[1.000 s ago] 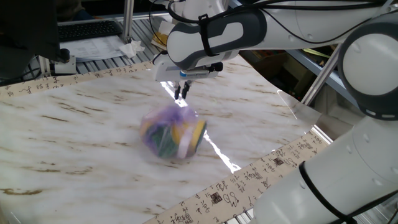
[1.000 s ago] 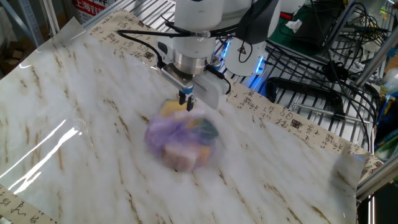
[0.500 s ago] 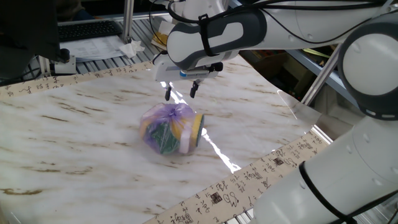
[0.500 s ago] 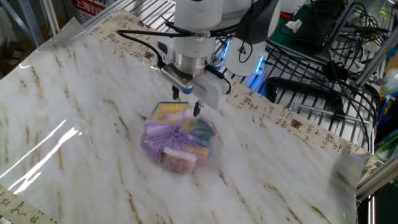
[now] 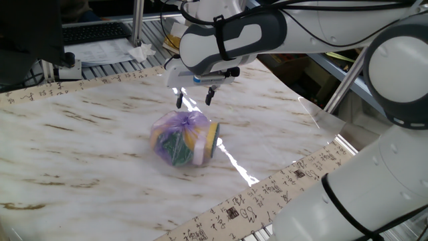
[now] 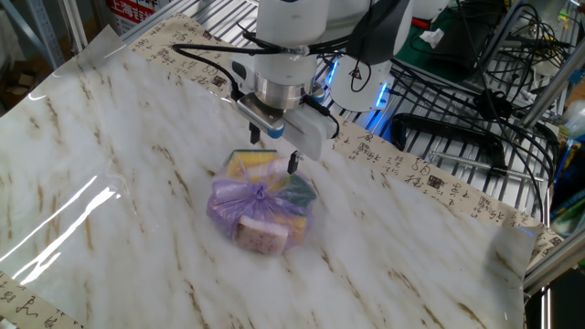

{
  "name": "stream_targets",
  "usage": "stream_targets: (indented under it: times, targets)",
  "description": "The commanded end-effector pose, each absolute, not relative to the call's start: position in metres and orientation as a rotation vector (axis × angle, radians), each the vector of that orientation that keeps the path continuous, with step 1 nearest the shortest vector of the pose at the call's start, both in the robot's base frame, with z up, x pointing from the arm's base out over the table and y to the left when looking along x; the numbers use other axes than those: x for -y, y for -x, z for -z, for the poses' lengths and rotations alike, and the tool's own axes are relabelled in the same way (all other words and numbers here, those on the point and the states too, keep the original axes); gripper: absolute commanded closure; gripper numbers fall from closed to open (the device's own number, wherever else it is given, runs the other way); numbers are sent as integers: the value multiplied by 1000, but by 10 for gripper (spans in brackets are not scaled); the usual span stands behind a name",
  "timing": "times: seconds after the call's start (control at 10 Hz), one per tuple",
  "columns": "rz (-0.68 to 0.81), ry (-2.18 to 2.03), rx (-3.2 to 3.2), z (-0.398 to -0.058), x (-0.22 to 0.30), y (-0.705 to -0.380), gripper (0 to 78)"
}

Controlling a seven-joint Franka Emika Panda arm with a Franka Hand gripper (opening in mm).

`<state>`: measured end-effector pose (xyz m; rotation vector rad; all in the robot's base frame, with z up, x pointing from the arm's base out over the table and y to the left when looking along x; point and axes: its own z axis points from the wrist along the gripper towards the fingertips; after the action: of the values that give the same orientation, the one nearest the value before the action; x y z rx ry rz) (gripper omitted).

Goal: Pick up a bag of things

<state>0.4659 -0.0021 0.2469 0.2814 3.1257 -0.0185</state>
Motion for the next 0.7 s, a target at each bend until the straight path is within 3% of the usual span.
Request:
stream_targets:
  times: [0.1,0.7]
  targets:
    - [-12,-368,-3073,-265,-25,-425,1]
    - [-88,-318,-3077,-265,-25,-425,1]
